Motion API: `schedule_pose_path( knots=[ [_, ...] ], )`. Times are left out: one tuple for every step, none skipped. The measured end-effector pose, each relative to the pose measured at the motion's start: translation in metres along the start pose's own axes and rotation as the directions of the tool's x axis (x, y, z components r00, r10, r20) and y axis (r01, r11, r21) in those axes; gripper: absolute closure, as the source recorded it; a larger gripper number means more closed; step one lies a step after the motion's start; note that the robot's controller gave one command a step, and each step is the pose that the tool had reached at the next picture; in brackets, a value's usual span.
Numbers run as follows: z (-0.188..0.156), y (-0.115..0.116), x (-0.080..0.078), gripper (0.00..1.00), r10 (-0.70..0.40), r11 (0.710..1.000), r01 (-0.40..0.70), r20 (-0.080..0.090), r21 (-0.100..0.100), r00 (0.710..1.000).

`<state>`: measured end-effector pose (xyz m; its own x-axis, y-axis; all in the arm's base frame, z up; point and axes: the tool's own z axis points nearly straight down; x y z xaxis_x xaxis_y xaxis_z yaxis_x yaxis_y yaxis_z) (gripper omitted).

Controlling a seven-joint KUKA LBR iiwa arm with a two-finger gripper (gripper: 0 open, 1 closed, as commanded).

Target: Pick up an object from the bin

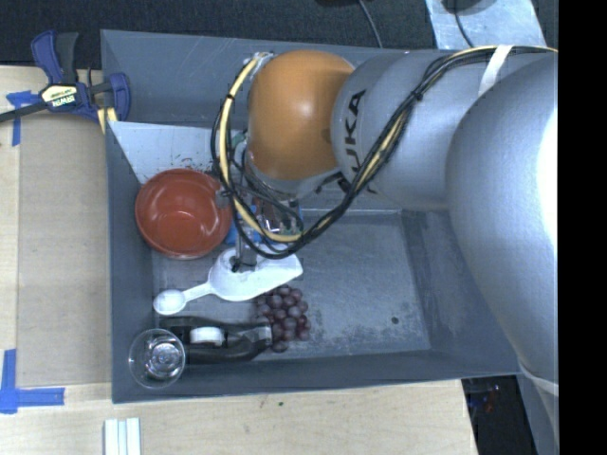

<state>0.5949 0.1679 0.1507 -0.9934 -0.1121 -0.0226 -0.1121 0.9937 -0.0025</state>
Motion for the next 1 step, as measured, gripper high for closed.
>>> schedule_pose_path(
  knots=[
    [0.0028, 0.0141, 0.0008, 0.0, 0.01, 1.0, -0.01, 0.006, -0.007, 1.0]
  ],
)
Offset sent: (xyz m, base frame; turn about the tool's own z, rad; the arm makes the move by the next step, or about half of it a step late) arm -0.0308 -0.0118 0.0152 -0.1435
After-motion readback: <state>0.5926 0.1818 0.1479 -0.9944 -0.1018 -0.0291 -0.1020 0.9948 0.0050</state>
